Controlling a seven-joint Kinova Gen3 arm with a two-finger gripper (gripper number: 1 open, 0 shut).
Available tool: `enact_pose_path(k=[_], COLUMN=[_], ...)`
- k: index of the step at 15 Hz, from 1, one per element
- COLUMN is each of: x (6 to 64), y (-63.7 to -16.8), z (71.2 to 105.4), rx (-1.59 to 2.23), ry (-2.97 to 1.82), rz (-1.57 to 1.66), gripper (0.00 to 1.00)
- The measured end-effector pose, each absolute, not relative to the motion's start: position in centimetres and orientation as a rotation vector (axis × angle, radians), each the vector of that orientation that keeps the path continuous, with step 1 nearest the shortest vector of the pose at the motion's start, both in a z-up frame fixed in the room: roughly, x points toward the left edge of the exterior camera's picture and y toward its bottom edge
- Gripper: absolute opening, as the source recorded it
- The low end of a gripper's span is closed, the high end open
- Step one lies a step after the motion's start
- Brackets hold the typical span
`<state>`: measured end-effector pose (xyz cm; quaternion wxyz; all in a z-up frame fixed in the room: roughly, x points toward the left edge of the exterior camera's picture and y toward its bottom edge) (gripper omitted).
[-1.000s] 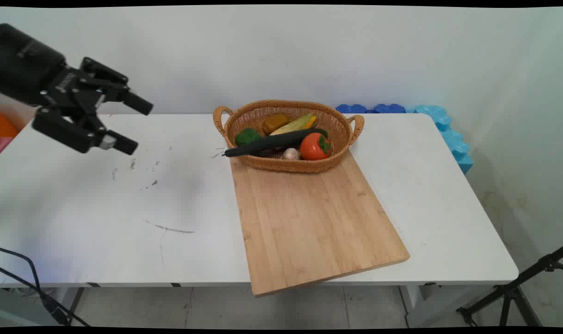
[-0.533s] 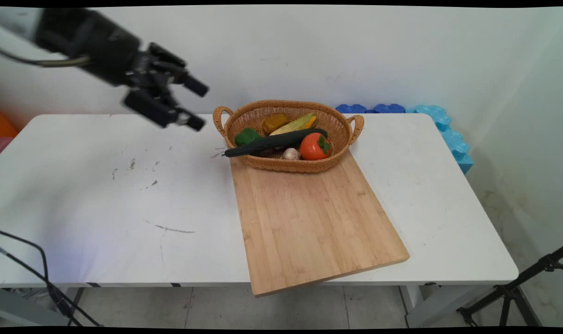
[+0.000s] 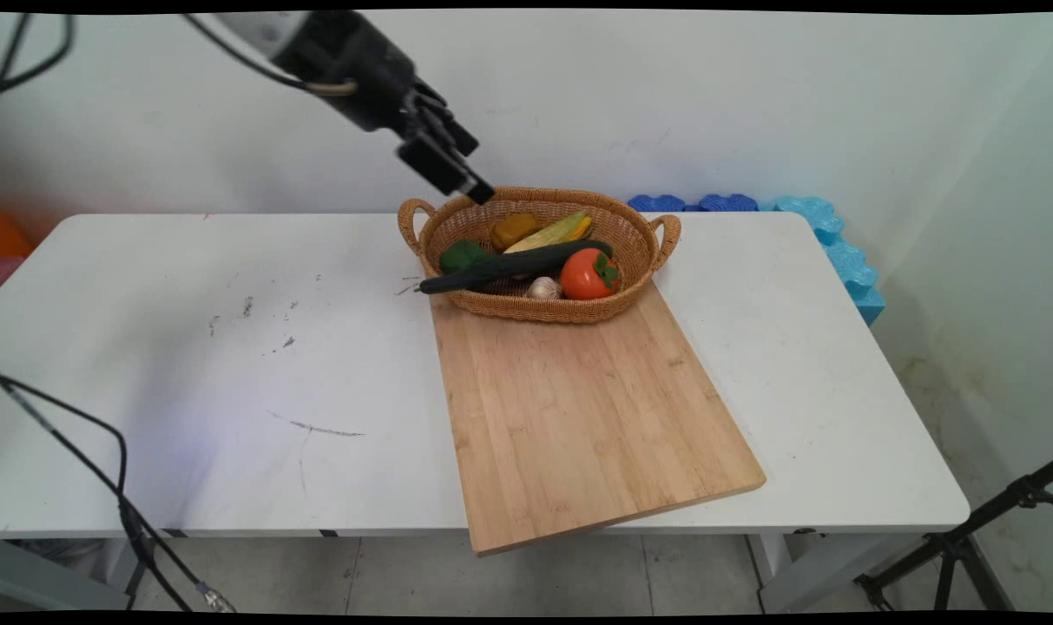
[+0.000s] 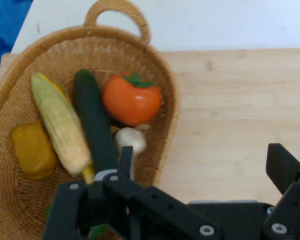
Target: Pick up the cucumber from the vegetable basket
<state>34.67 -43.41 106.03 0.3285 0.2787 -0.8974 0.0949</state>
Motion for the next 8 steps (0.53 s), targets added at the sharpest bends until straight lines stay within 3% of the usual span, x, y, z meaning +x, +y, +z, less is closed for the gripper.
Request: enact_pose_path(k=[8], x=[30.3], y=[-51.4], z=[99.2], rx=[0.976], ry=[-2.411], rz=[0.270], gripper=[1.00])
